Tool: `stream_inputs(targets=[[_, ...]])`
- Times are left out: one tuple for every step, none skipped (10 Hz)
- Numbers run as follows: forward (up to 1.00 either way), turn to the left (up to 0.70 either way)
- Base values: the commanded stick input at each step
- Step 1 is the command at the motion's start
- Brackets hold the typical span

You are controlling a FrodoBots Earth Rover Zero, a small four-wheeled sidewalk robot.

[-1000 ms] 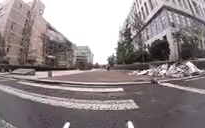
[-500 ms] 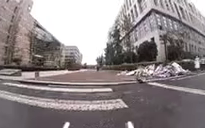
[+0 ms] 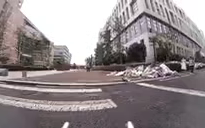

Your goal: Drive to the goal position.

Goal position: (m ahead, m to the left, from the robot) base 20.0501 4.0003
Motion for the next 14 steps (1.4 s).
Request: stream_inputs(targets=[[0.45, 0.0], [0.45, 0.0], [0.45, 0.13], [0.45, 0.25], [0.45, 0.27], [0.45, 0.27], [0.45, 0.27], [0.45, 0.27], [0.45, 0.27], [0.45, 0.27], [0.45, 0.27], [0.59, 0.16], [0.6, 0.15], [0.6, 0.15]])
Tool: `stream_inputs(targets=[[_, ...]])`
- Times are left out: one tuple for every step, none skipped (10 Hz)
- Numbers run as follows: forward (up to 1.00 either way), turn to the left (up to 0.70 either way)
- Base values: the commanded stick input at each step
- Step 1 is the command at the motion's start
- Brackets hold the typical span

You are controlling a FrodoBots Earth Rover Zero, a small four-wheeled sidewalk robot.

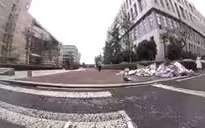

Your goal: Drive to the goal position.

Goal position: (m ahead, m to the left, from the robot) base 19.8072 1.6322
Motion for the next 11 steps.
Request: stream_inputs(targets=[[0.6, 0.09], [0.6, 0.0], [0.6, -0.03], [0.6, -0.15], [0.6, -0.15], [0.6, -0.15], [0.6, -0.15], [0.6, -0.15], [0.6, -0.15], [0.6, -0.15], [0.6, -0.15]])
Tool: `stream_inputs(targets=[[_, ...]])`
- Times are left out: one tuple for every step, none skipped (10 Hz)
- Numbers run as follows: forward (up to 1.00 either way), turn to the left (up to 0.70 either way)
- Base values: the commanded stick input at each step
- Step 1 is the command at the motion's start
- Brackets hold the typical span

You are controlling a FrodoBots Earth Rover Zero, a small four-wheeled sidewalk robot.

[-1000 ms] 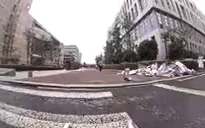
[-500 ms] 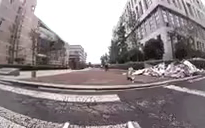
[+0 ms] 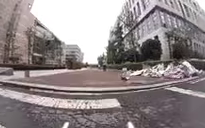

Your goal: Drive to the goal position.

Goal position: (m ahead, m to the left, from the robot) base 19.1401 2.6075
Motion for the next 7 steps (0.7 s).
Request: stream_inputs(targets=[[0.6, -0.15], [0.6, -0.15], [0.47, -0.25], [0.45, -0.27], [0.45, -0.27], [0.45, -0.27], [0.45, -0.27]])
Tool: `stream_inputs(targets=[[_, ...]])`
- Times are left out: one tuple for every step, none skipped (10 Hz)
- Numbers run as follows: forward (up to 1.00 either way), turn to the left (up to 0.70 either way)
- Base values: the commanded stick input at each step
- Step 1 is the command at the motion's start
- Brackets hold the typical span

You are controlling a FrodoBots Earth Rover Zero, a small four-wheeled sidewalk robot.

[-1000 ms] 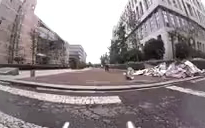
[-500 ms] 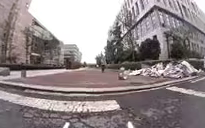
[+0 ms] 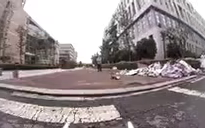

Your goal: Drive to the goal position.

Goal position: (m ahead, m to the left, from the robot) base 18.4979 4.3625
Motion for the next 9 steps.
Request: stream_inputs(targets=[[0.45, -0.27], [0.45, -0.27], [0.45, -0.27], [0.45, -0.27], [0.45, -0.27], [0.45, -0.27], [0.45, -0.27], [0.45, -0.27], [0.45, -0.27]])
